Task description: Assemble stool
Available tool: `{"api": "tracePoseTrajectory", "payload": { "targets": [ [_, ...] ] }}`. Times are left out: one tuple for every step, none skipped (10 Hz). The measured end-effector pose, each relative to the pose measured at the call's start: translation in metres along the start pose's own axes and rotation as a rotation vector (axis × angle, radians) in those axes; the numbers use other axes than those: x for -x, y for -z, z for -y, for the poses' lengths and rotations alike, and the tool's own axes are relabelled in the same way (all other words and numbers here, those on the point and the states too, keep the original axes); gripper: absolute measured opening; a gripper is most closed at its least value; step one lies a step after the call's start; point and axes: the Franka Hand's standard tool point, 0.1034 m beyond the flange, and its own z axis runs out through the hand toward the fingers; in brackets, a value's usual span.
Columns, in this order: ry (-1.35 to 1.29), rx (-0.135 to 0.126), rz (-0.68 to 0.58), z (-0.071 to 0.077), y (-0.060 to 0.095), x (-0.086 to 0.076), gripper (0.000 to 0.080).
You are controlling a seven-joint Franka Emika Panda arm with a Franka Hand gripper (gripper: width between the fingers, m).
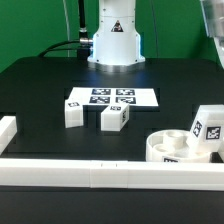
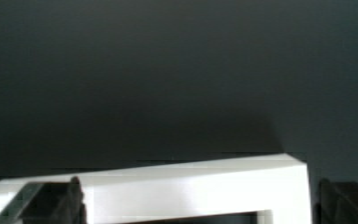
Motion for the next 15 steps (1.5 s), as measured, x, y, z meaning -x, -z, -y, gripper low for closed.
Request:
{"api": "tracePoseTrajectory", "payload": {
  "targets": [
    [0.087, 0.003, 0.001, -0.004, 0.003, 0.000, 0.0649],
    [0.089, 0.007, 0.001, -0.008, 0.004, 0.000, 0.0649],
    [0.088, 0.008, 0.001, -0.008, 0.003, 0.000, 0.0649],
    [0.088, 0.009, 0.000, -0.008, 0.003, 0.000, 0.0649],
    [0.088, 0.009, 0.000, -0.008, 0.003, 0.000, 0.0649],
    [0.088, 0.010, 0.000, -0.008, 0.002, 0.000, 0.0649],
    [0.111, 0.013, -0.001, -0.009, 0.003, -0.001, 0.0649],
    [0.332, 0.040, 0.003, -0.013, 0.005, -0.005, 0.0649],
    [0.457, 0.009, 0.004, -0.016, 0.012, -0.014, 0.0649],
    [0.562, 0.005, 0.019, -0.025, 0.016, -0.026, 0.0649],
    [0.675, 0.010, 0.021, -0.033, 0.021, -0.043, 0.0649],
    [0.726, 0.015, 0.019, -0.041, 0.027, -0.057, 0.0649],
    [0.708, 0.012, 0.010, -0.044, 0.029, -0.063, 0.0649],
    [0.711, 0.013, 0.011, -0.044, 0.028, -0.062, 0.0649],
    [0.712, 0.014, 0.012, -0.044, 0.027, -0.062, 0.0649]
  ]
}}
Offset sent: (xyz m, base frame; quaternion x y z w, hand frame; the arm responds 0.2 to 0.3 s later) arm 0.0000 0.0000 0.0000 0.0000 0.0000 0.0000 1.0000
